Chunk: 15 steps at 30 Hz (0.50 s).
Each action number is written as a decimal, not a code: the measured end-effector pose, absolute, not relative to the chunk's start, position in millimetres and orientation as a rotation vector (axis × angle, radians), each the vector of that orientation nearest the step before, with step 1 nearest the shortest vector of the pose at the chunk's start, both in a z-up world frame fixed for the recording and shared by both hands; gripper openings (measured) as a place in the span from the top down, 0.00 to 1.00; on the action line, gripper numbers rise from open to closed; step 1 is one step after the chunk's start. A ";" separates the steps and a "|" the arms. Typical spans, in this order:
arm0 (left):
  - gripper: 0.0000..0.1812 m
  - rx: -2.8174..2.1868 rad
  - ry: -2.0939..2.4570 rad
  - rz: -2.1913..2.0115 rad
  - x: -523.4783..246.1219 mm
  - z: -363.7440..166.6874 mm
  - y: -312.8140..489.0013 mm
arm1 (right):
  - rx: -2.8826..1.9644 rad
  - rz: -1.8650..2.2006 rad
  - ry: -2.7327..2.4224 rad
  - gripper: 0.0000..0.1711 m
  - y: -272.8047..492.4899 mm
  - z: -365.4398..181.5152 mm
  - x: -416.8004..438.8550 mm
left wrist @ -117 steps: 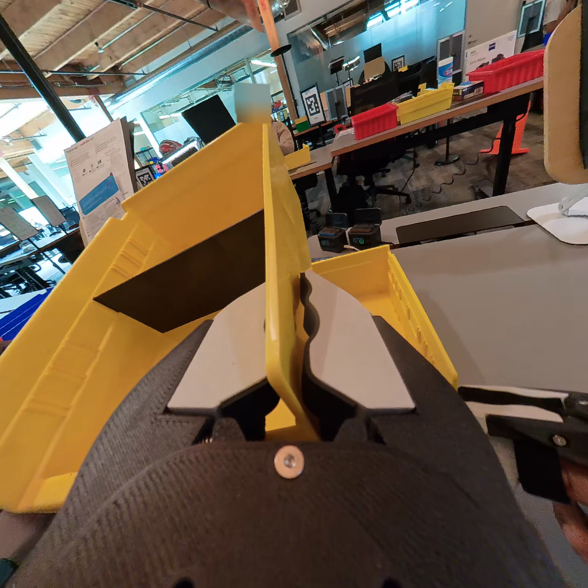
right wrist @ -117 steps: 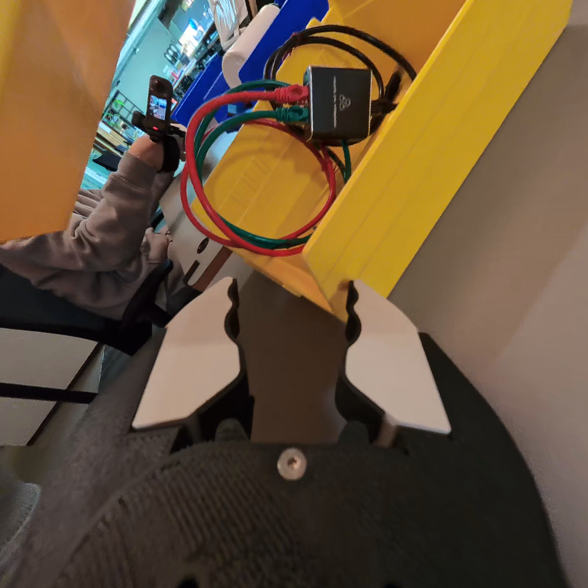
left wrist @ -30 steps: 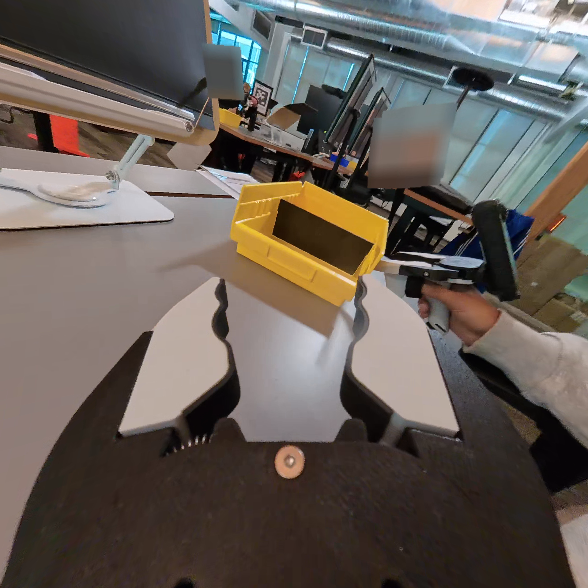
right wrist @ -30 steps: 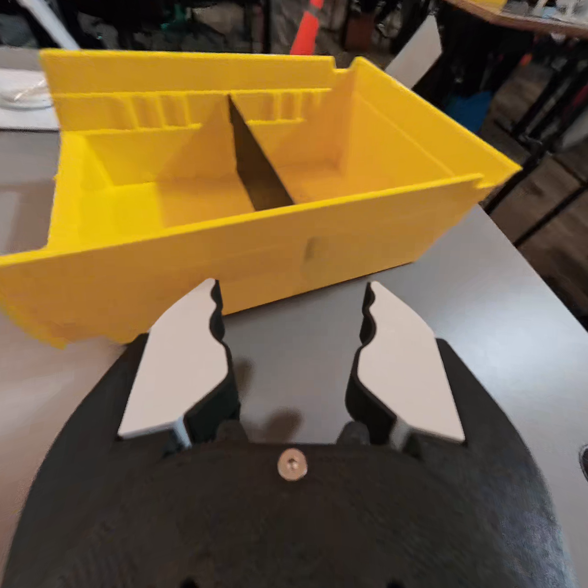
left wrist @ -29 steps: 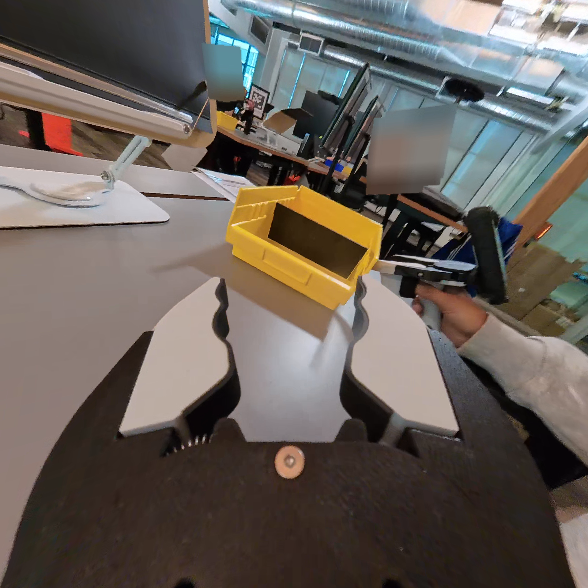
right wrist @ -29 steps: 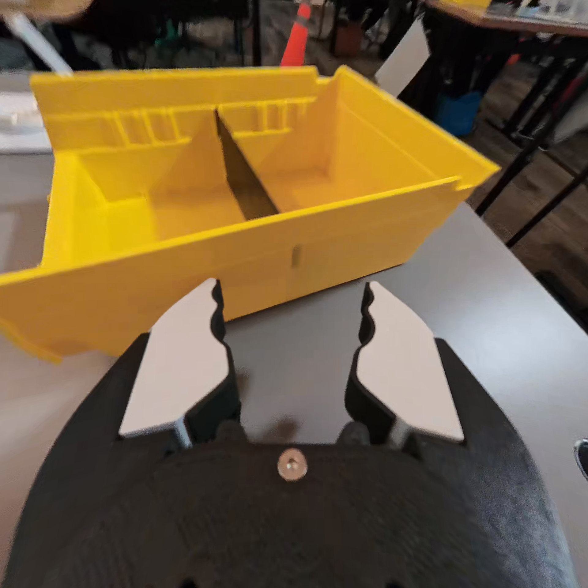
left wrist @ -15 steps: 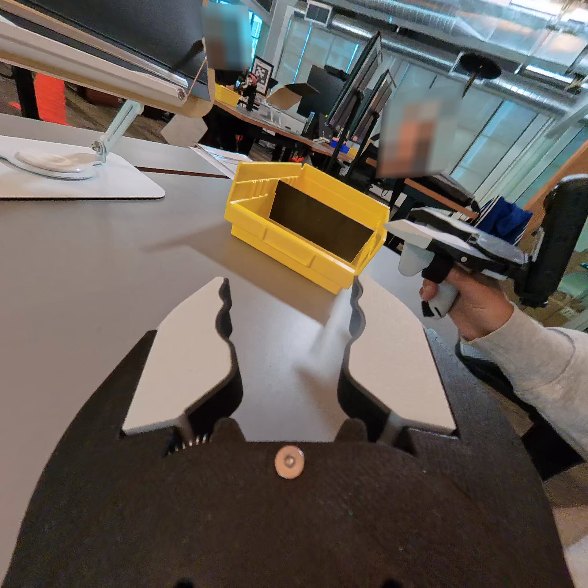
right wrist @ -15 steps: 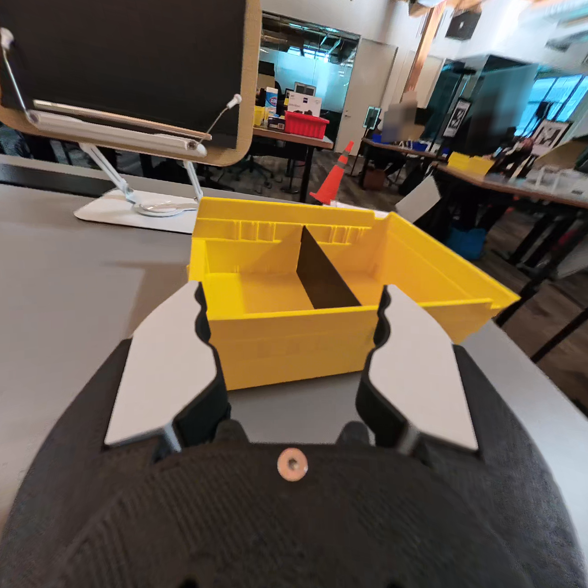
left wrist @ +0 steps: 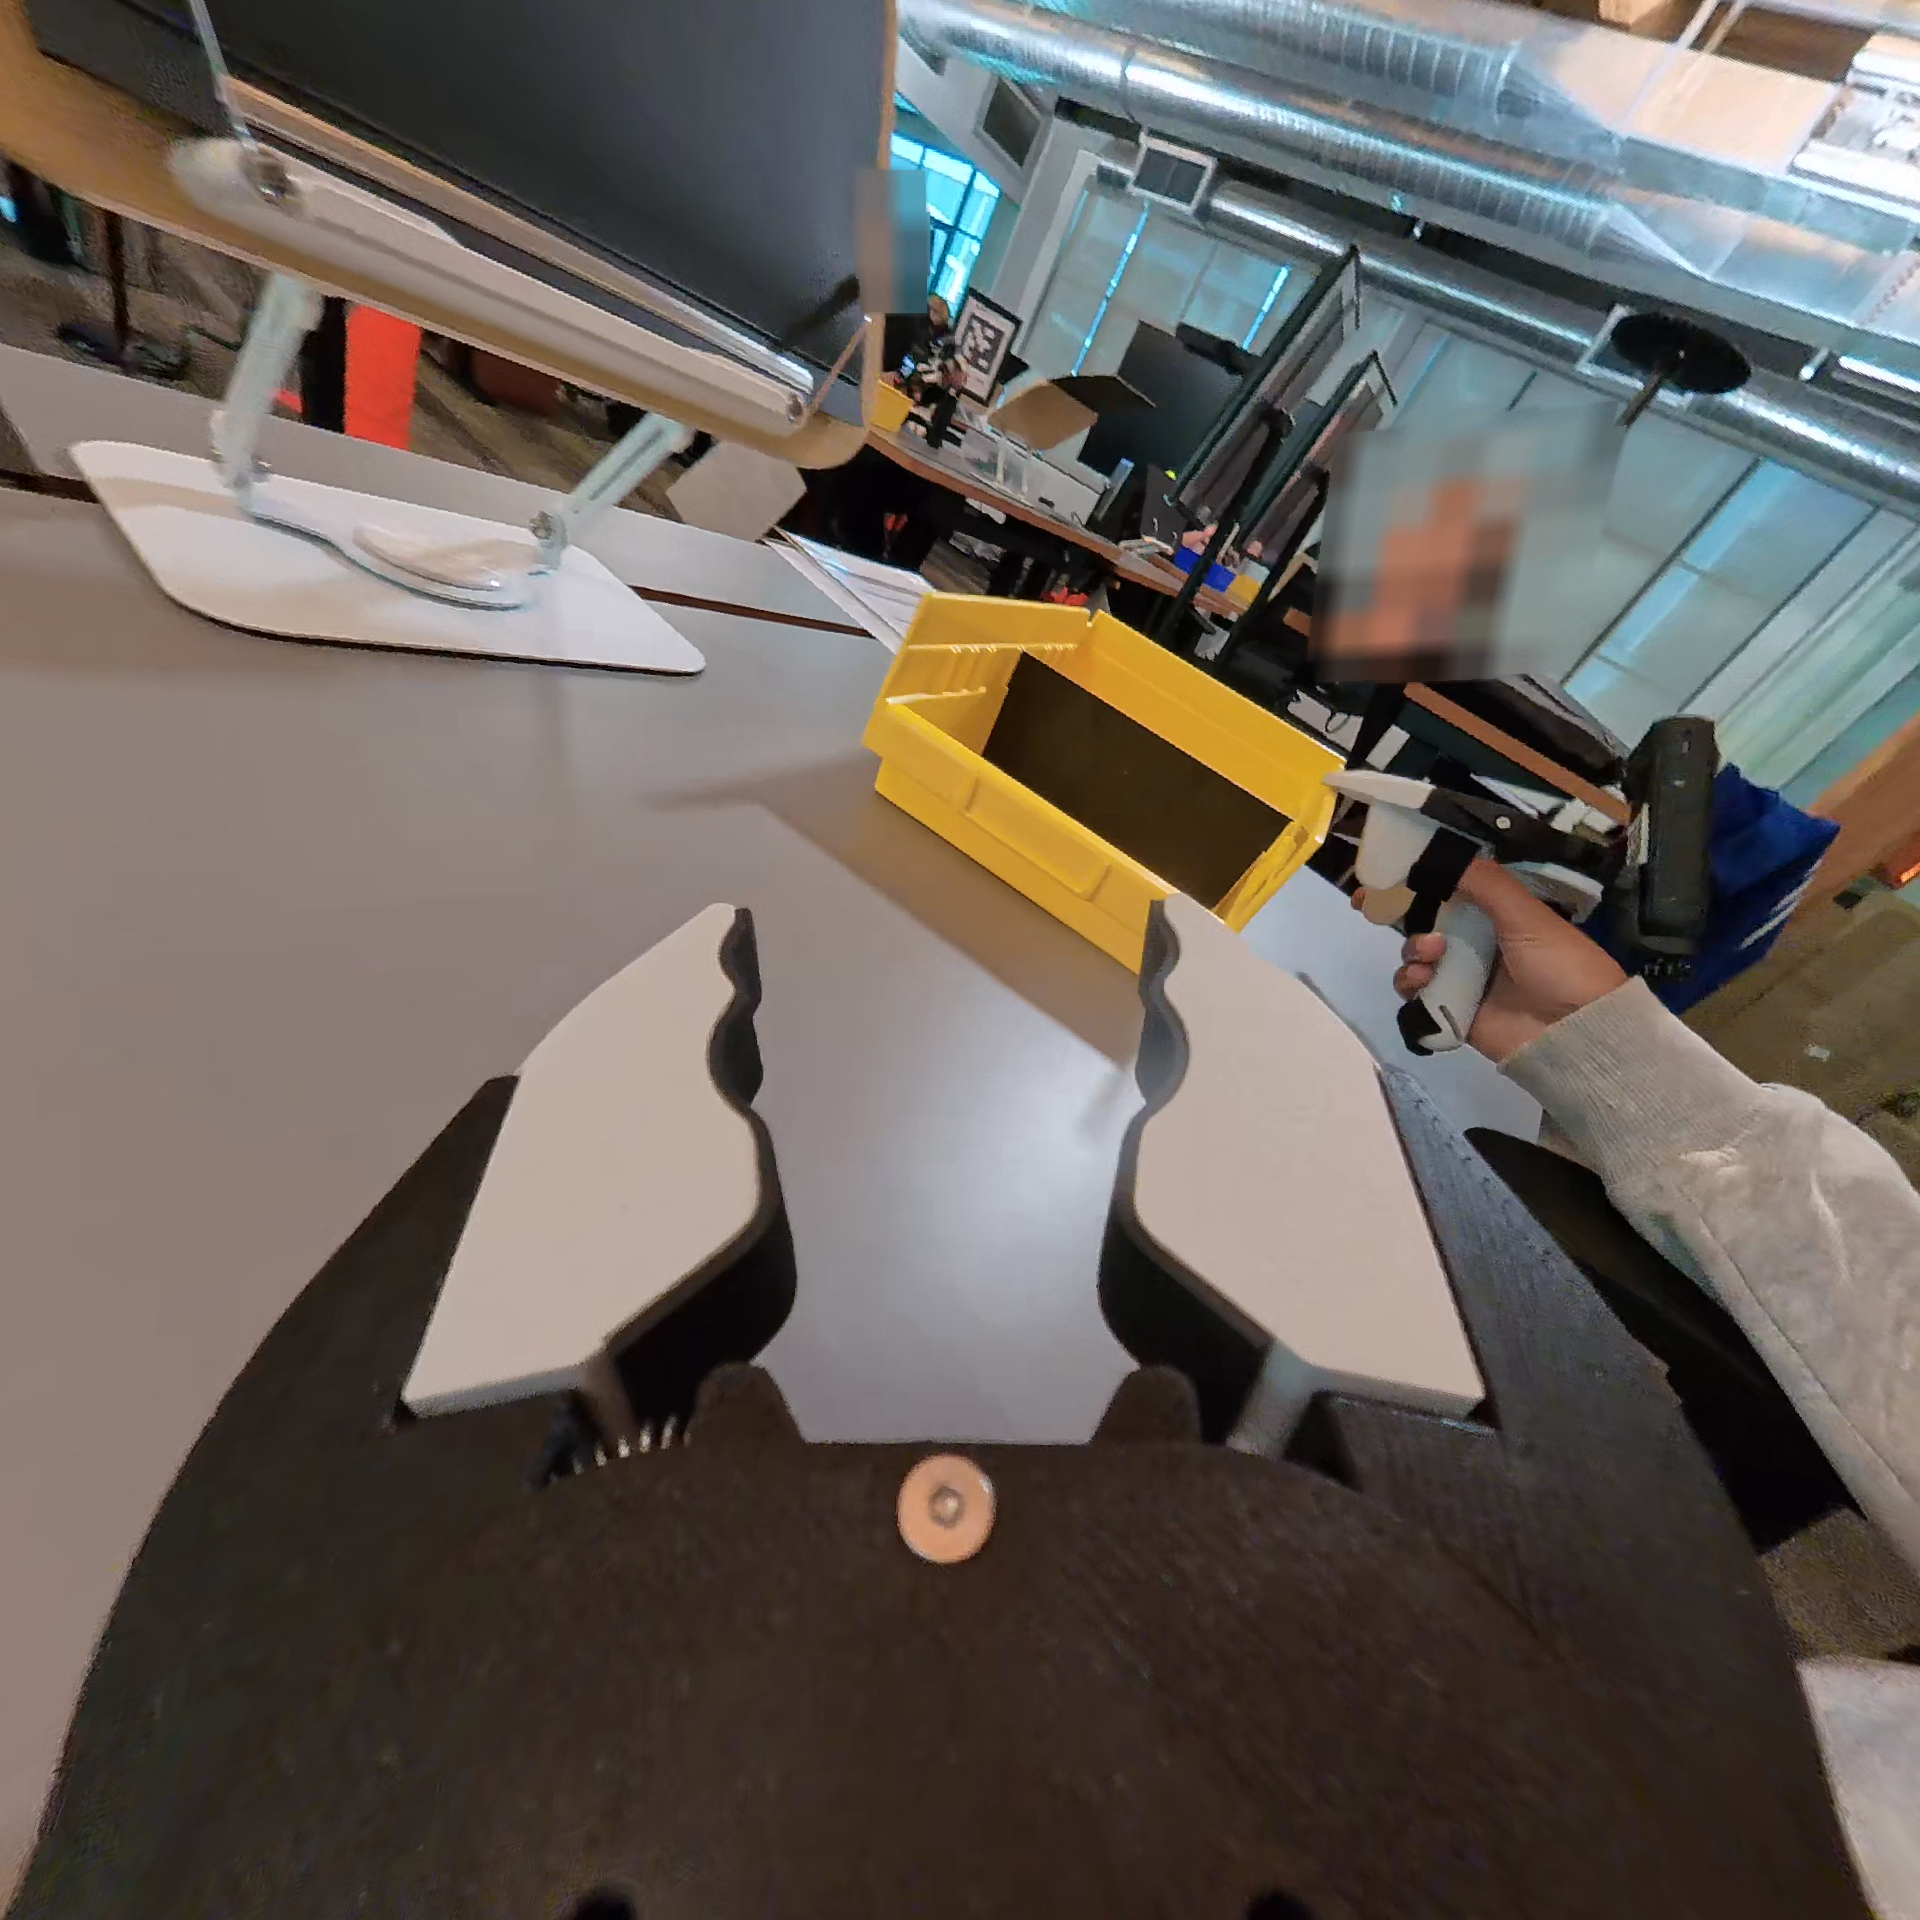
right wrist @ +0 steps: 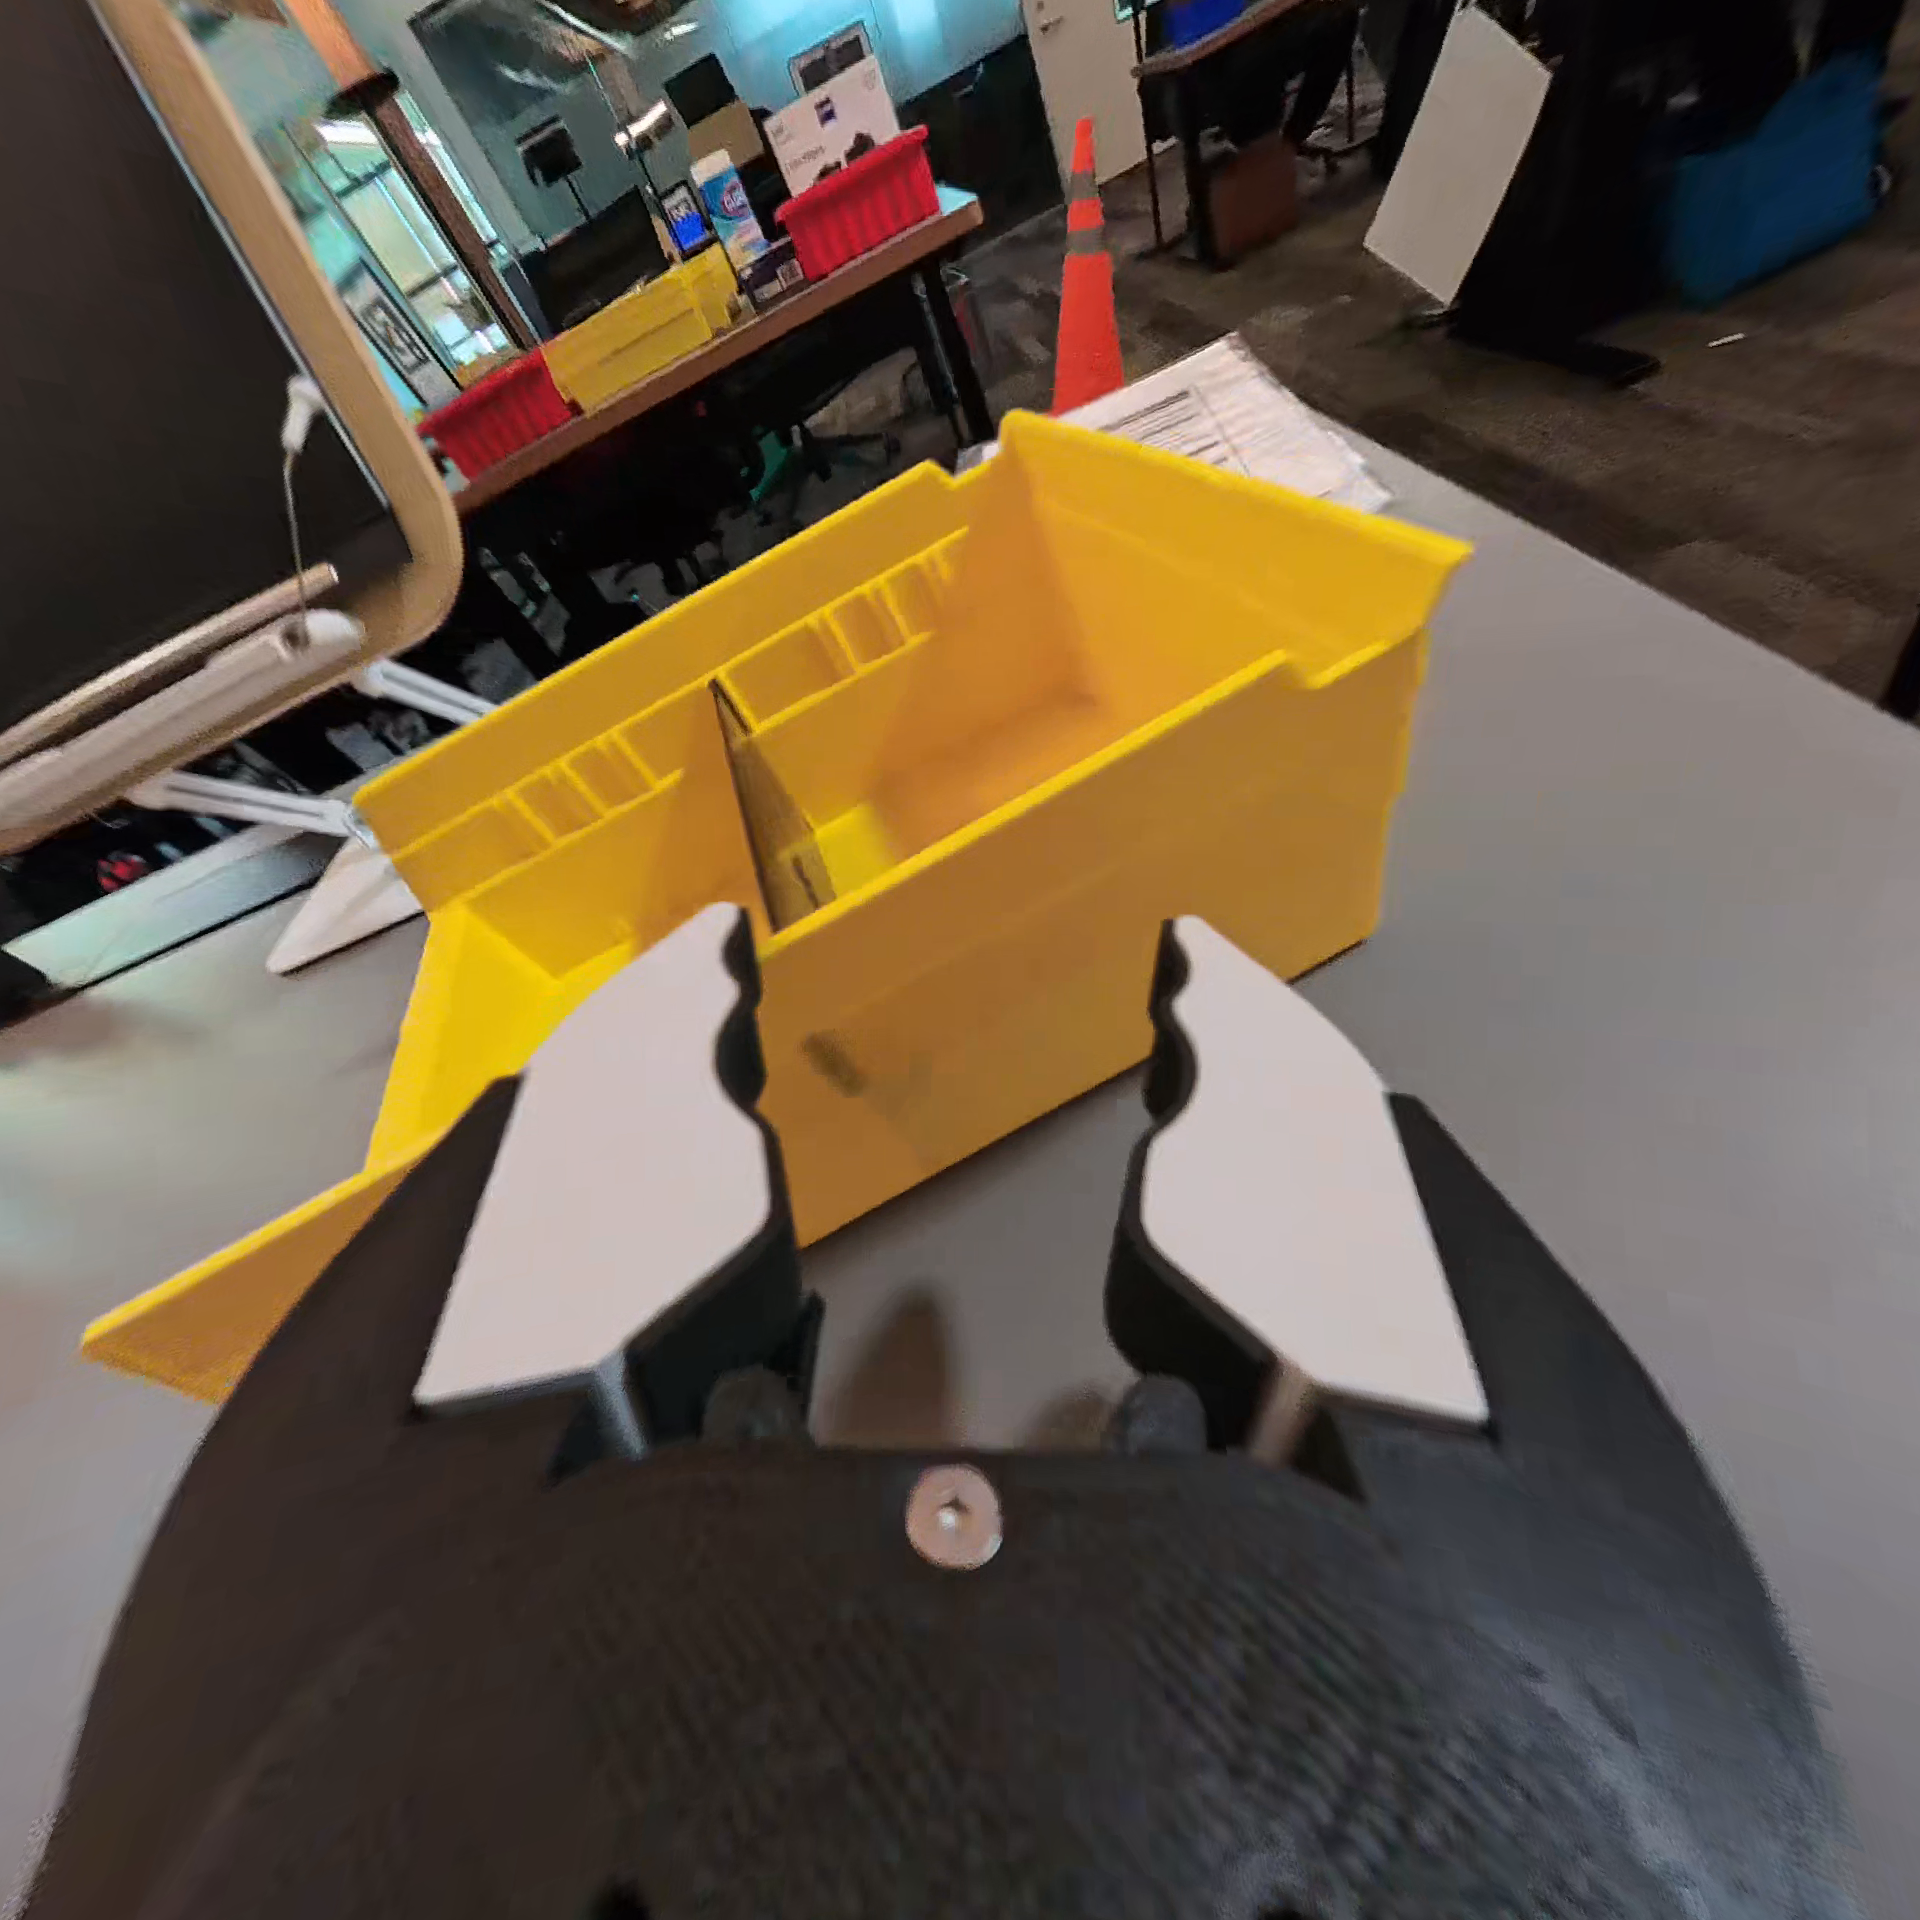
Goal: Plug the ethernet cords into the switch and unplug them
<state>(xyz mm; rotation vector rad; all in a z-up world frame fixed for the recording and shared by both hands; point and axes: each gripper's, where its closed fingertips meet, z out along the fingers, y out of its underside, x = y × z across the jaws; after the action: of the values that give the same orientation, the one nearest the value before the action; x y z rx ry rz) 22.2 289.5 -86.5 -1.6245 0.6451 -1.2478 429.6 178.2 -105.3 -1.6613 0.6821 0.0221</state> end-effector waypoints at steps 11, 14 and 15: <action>0.62 -1.657 0.532 -1.302 7.2 -89.4 298.6 | -1.671 -0.312 0.353 0.44 198.0 -63.5 361.0; 0.62 -1.664 0.552 -1.301 12.6 -91.4 297.1 | -1.732 -0.217 0.304 0.31 216.4 -75.5 310.8; 0.62 -1.665 0.560 -1.301 14.6 -92.0 296.6 | -1.776 -0.239 0.288 0.27 220.4 -85.1 305.2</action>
<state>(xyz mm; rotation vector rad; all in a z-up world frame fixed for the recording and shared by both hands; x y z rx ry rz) 14.6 296.6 -92.0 -1.6653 0.5598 -1.3015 305.2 220.4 -85.1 -1.7762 0.2881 -0.2390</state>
